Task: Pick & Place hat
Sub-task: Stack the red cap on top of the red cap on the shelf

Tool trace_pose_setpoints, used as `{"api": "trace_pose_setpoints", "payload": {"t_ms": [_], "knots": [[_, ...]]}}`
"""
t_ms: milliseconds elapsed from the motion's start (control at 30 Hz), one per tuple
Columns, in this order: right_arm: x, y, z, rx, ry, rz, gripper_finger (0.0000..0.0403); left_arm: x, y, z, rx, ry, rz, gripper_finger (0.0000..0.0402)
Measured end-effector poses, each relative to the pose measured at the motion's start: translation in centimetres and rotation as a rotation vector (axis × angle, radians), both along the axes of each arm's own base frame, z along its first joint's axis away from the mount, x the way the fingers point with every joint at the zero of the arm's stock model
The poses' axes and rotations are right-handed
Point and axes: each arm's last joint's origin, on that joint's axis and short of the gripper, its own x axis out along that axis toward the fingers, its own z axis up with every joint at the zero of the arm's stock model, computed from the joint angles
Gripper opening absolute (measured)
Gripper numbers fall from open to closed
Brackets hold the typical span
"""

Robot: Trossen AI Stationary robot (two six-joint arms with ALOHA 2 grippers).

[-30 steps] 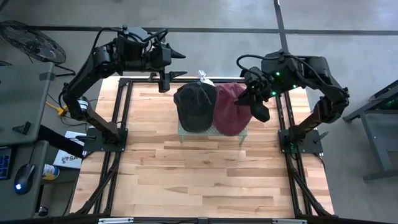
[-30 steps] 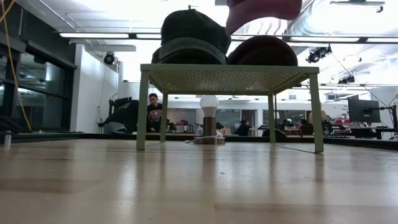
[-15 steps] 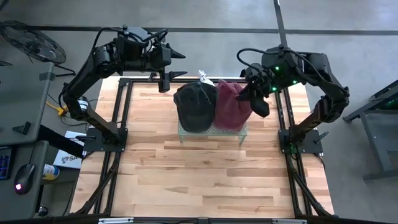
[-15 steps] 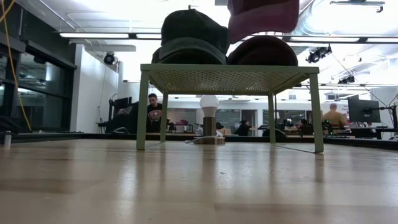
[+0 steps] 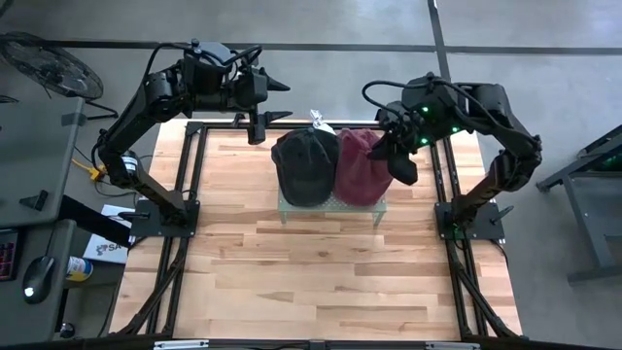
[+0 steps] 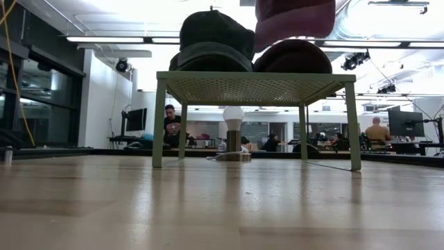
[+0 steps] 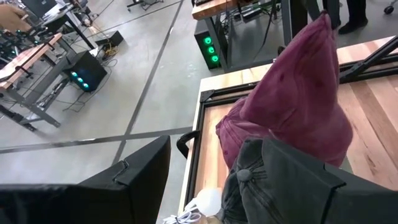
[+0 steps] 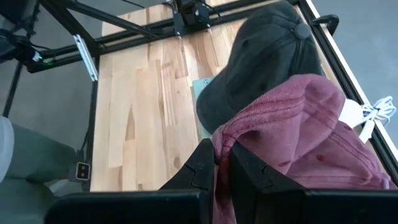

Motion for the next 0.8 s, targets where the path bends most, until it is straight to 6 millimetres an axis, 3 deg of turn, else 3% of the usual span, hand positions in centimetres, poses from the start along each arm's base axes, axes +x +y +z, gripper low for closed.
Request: {"api": "trace_pose_setpoints", "payload": {"t_ms": [800], "knots": [[0.3,-3.0,-0.9,-0.109,0.081,-0.116,0.0024,0.0,0.0,0.0,-0.003,-0.002,-0.002,0.0247]]}}
